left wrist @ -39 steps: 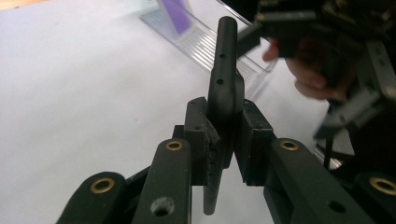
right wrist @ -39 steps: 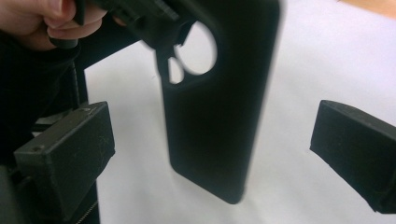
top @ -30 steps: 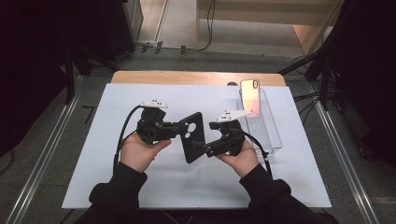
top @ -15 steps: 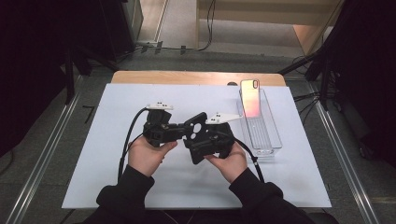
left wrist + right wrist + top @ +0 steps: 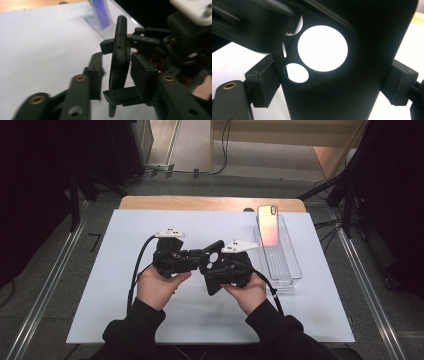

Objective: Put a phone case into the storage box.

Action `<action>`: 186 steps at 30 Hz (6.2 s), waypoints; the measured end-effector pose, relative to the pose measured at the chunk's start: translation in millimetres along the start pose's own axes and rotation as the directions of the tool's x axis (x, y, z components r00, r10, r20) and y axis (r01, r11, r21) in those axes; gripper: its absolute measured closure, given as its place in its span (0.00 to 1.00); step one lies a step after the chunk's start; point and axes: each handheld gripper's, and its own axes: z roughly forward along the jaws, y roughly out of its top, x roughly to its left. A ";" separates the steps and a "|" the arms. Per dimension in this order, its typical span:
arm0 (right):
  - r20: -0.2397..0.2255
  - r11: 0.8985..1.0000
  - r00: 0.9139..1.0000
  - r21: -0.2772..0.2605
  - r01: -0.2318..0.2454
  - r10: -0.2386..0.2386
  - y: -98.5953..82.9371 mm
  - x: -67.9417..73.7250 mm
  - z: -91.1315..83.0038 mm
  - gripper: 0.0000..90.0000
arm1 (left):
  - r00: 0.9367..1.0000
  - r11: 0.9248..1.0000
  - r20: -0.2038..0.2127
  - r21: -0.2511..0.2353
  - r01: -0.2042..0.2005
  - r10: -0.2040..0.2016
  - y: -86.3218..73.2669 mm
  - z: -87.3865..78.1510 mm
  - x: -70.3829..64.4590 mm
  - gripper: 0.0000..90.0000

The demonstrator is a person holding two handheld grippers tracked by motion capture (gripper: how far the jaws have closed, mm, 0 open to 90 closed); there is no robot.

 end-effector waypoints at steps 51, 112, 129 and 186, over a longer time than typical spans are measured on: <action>0.147 0.991 0.983 -0.083 -0.102 0.113 43.6 -140.2 -107.0 0.14 | 0.990 0.987 0.048 0.080 -0.139 0.135 -105.9 -36.0 68.2 0.38; 0.418 0.943 0.853 -0.021 -0.333 0.311 25.1 -241.1 7.5 0.01 | 0.997 0.996 0.076 0.084 -0.038 0.032 -118.2 -37.9 81.8 0.38; 0.227 0.968 0.949 0.077 -0.241 0.218 41.1 -180.2 -14.5 0.23 | 0.998 0.995 0.055 0.095 -0.026 0.021 -118.2 -39.8 85.0 0.38; -0.180 0.960 0.984 0.272 0.061 -0.011 -76.3 -79.8 -84.5 0.31 | 0.996 0.995 0.081 0.088 -0.049 0.042 -123.0 -45.9 79.9 0.36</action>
